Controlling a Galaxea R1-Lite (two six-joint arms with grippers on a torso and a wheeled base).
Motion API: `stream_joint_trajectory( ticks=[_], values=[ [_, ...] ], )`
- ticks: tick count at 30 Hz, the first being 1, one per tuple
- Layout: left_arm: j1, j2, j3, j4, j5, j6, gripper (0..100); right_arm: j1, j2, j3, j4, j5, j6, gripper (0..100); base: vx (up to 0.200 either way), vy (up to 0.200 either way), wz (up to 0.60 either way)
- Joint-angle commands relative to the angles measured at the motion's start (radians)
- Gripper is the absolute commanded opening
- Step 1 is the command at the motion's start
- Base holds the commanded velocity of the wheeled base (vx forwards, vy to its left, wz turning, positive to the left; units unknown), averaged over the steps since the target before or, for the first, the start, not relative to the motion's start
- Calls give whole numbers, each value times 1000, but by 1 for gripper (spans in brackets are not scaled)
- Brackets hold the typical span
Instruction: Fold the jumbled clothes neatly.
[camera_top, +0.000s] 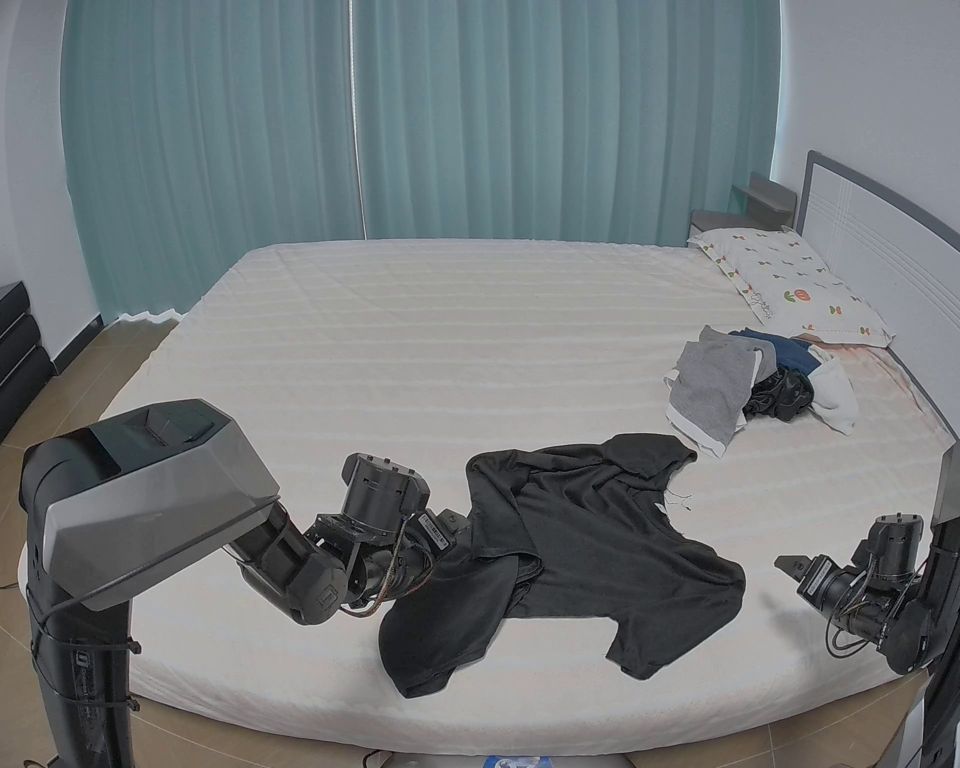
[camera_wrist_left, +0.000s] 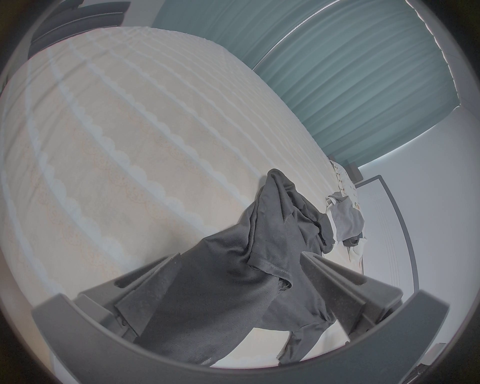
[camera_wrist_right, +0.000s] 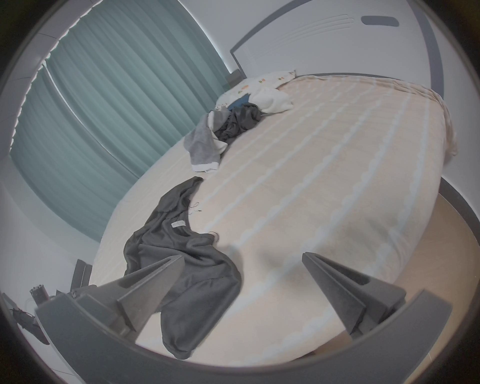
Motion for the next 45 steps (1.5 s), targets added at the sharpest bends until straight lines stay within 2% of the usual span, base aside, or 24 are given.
stream_joint_trajectory(
  ticks=[1, 8, 12, 14, 17, 21, 25, 28, 32, 45],
  values=[
    [0, -1, 5, 0, 1, 0, 100, -19, -18, 17, -4, 8, -4, 100, 0, 0, 0],
    [-2, 10, -45, 9, -1, 19, 100, -15, -1, 17, -47, 100, -7, 100, 0, 0, 0],
    [0, 10, -69, 38, -1, 19, 100, -33, -4, 17, -90, 111, -30, 100, 0, 0, 0],
    [3, 13, -103, 55, -1, 19, 100, -29, 17, 17, -98, 112, -94, 100, 0, 0, 0],
    [1, 25, -127, 55, -1, 17, 100, 7, 28, 11, -101, 117, -137, 100, 0, 0, 0],
    [-3, 33, -152, 64, -1, 19, 100, 140, 42, -66, -101, 120, -123, 100, 0, 0, 0],
    [-2, 36, -203, 118, -2, 25, 100, 264, 145, -164, -101, 105, -94, 100, 0, 0, 0],
    [-3, 56, -247, 147, -1, 34, 100, 306, 203, -205, -101, 86, -65, 100, 0, 0, 0],
    [-6, 91, -291, 158, -2, 36, 100, 323, 238, -267, -101, 51, -2, 100, 0, 0, 0],
    [-37, 222, -394, 159, 5, 56, 100, 313, 241, -260, -101, 46, 7, 100, 0, 0, 0]
  ],
)
